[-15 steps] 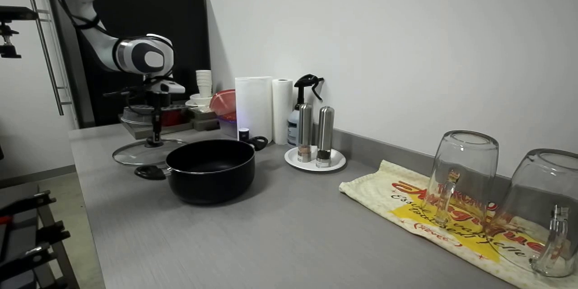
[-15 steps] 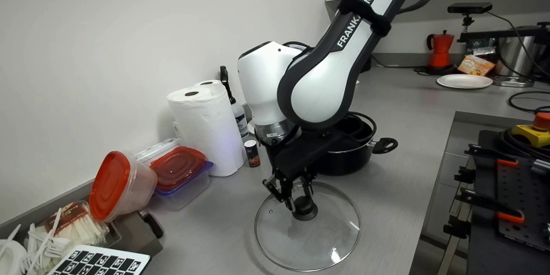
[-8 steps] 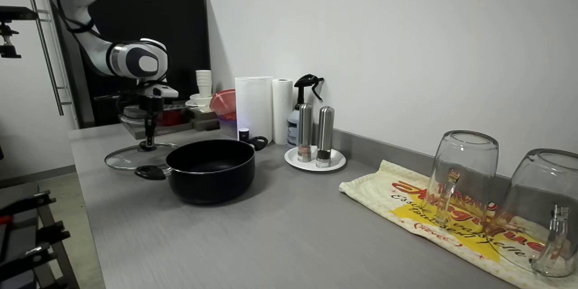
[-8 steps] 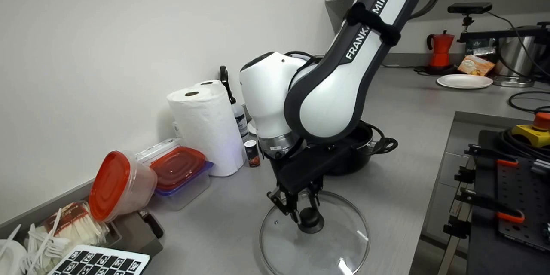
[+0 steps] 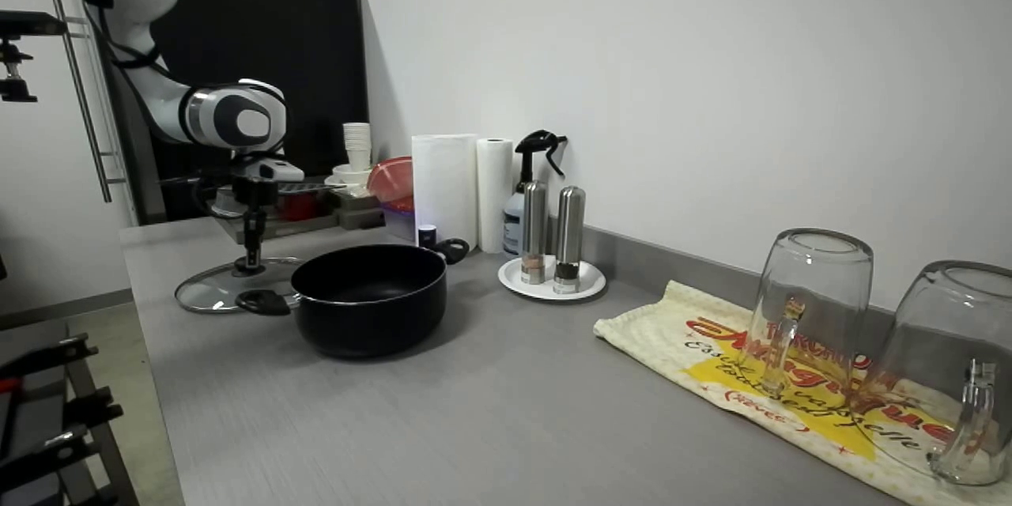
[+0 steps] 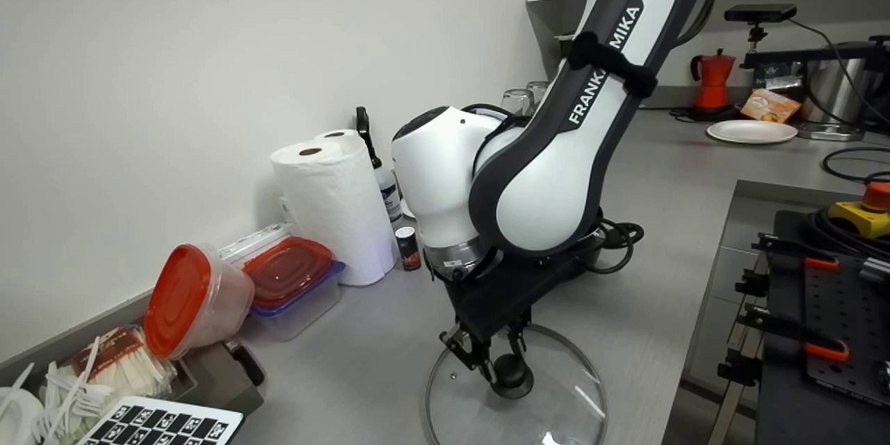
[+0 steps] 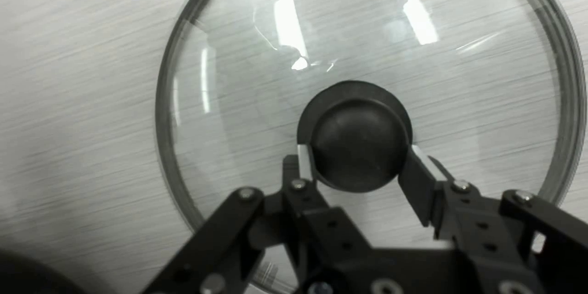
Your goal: Remove the glass lid from the black pot.
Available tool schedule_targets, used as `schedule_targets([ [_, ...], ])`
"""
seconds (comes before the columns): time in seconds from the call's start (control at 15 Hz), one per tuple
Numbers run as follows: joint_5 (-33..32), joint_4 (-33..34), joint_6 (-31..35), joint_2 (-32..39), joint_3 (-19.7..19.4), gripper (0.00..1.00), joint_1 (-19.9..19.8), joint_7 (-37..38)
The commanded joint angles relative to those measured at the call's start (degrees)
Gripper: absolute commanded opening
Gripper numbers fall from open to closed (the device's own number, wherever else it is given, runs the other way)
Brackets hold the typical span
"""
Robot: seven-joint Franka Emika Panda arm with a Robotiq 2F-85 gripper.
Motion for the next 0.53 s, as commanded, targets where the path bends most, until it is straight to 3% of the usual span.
schedule_targets([
  [0.0,0.6,0.1,-0.1,0.0,-0.6,0.71,0.6,-0.4],
  [0.07,0.6,0.1,-0.1,0.0,-0.6,0.50,0.6,-0.4],
  [0.27,0.6,0.1,-0.1,0.0,-0.6,0.70,0.6,-0.4],
  [0.47,0.6,0.1,-0.1,0.0,-0.6,0.72,0.6,-0.4],
])
